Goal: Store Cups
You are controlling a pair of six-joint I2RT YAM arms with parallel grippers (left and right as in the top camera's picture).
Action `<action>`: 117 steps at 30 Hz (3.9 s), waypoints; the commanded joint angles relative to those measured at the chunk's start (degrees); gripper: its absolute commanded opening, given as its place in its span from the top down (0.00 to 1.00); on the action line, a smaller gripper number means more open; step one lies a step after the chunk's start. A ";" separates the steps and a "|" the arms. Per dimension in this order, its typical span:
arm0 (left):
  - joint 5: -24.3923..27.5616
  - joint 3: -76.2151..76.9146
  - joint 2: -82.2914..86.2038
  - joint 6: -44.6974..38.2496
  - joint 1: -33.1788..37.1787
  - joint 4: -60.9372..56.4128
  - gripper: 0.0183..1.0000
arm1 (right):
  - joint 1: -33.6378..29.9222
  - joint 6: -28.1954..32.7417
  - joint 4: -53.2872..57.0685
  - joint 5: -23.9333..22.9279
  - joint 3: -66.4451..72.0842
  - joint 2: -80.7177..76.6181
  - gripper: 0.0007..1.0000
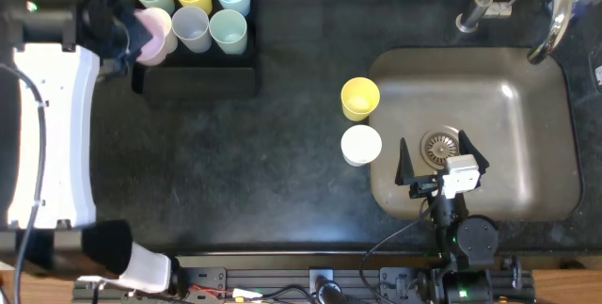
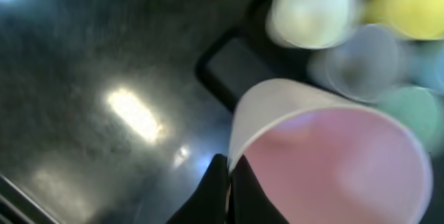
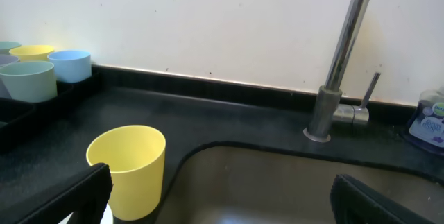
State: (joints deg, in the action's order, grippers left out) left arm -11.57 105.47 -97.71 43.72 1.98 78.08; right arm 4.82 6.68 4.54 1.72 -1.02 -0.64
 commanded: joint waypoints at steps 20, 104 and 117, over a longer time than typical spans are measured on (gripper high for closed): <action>10.80 -11.72 -7.06 1.46 10.29 -12.07 0.98 | 0.02 0.00 -0.28 0.59 0.74 0.44 0.00; 15.63 -6.80 -21.35 12.09 -43.08 -27.74 0.00 | 0.02 0.00 -0.28 0.59 0.74 0.44 0.00; 12.33 -4.39 -20.92 12.28 -40.76 -28.68 0.98 | 0.02 0.00 -0.28 0.59 0.74 0.44 0.00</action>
State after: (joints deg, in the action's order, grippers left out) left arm 2.96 98.37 -118.67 55.57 -40.01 48.25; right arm 4.82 6.63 4.56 1.74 -1.02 -0.64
